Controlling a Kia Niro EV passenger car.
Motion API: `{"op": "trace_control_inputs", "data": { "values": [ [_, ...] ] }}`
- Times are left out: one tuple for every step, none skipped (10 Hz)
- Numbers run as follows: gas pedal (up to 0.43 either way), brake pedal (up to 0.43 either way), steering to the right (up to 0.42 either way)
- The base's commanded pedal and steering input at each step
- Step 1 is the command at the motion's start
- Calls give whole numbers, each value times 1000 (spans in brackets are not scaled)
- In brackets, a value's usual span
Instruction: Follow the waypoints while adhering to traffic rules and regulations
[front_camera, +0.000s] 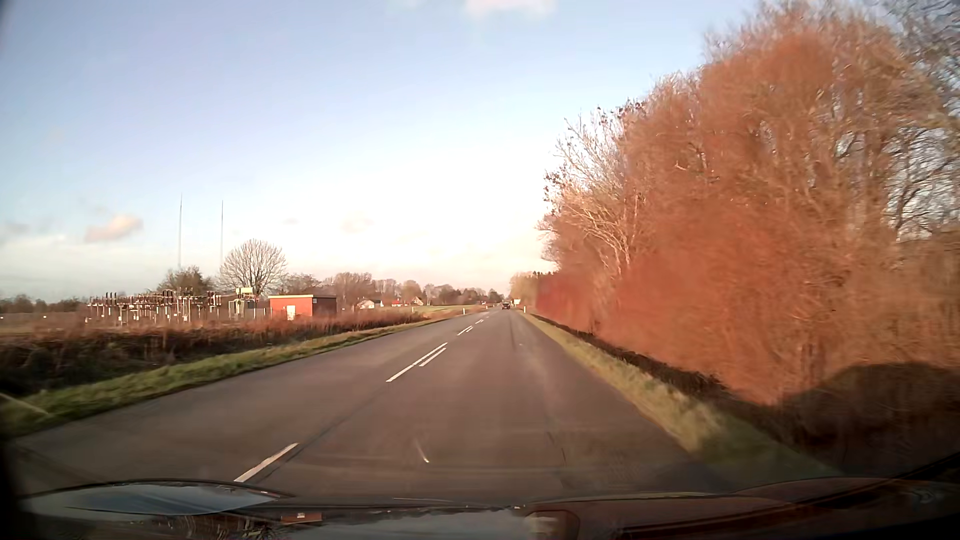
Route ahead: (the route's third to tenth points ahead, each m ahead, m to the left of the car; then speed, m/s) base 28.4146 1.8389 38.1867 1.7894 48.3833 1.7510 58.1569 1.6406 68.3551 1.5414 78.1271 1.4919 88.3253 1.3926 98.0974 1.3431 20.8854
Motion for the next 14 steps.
{"op": "trace_control_inputs", "data": {
  "values": [
    [260,0,-2],
    [260,0,-2],
    [260,0,-2],
    [260,0,-2],
    [260,0,-1],
    [260,0,0],
    [248,0,1],
    [248,0,1],
    [248,0,1],
    [248,0,2],
    [248,0,1],
    [248,0,1],
    [248,0,1],
    [248,0,1]
  ]
}}
